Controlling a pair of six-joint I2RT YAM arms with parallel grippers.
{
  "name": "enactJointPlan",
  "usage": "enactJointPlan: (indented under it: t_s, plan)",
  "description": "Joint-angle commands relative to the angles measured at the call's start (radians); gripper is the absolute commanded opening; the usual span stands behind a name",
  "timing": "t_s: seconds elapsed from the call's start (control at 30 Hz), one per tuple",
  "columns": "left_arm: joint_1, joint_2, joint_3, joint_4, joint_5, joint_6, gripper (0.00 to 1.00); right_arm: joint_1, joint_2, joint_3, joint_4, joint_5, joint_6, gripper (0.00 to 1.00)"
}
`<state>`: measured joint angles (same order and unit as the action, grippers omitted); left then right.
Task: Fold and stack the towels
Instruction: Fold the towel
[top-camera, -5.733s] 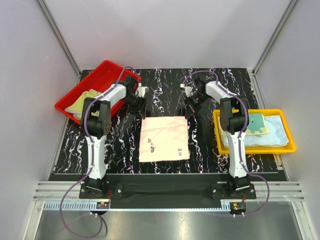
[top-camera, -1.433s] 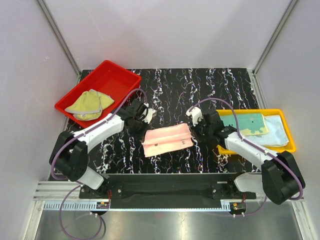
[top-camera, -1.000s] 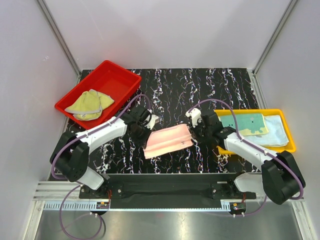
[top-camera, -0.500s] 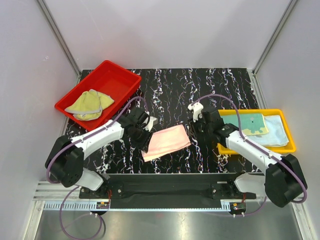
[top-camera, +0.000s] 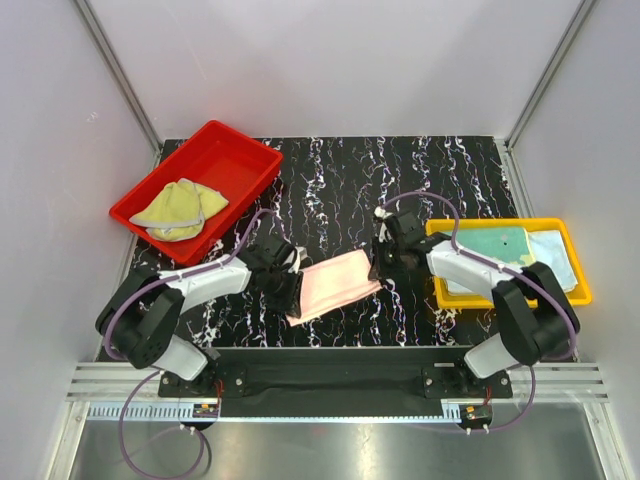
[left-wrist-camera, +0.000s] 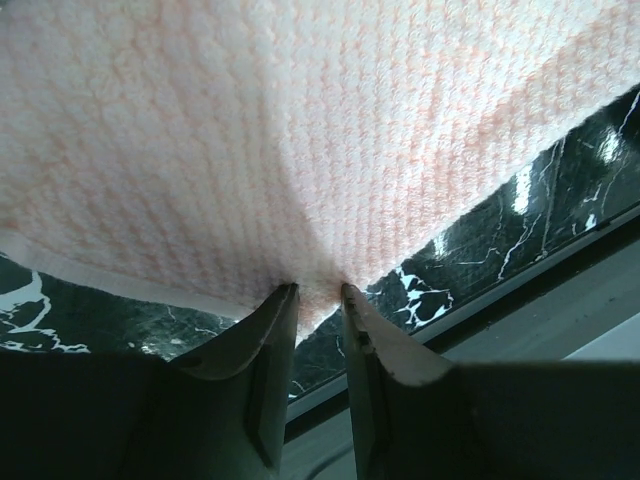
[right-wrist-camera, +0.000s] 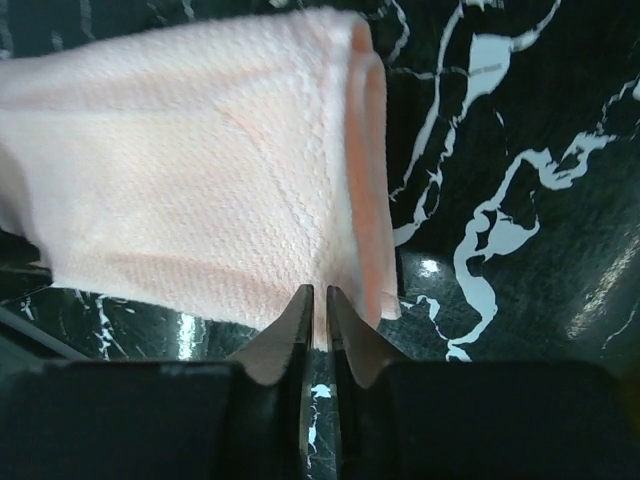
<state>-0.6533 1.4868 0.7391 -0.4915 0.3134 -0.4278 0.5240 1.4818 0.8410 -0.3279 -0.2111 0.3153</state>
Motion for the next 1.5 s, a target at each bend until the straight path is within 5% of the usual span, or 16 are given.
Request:
enactJointPlan:
  t_s: [0.0,0.17,0.37,0.7,1.03,1.27,1.47]
  plan:
    - [-0.006,0.013,-0.03,0.065,0.018,-0.072,0.3,0.008,0.058,-0.01,-0.005,-0.004,0.077,0.15]
    - [-0.006,-0.042,0.029,-0.027,-0.056,-0.078,0.36,0.007,0.149,0.018,-0.048,0.081,0.085,0.1]
    - [0.01,-0.118,0.172,-0.18,-0.171,-0.094,0.43,0.007,0.066,0.091,-0.166,0.095,0.11,0.14]
    - [0.162,0.016,0.168,-0.056,-0.145,-0.107,0.42,0.007,0.124,0.185,-0.053,0.032,0.091,0.2]
    - [0.176,0.171,0.164,-0.024,-0.255,-0.124,0.41,-0.06,0.33,0.227,0.012,0.286,0.096,0.13]
    - [0.19,0.311,0.477,-0.113,-0.27,-0.023,0.4,-0.081,0.175,0.13,-0.003,0.305,0.217,0.22]
    - [0.17,0.187,0.577,-0.237,-0.288,0.029,0.42,-0.081,0.101,0.251,-0.186,0.159,0.159,0.32]
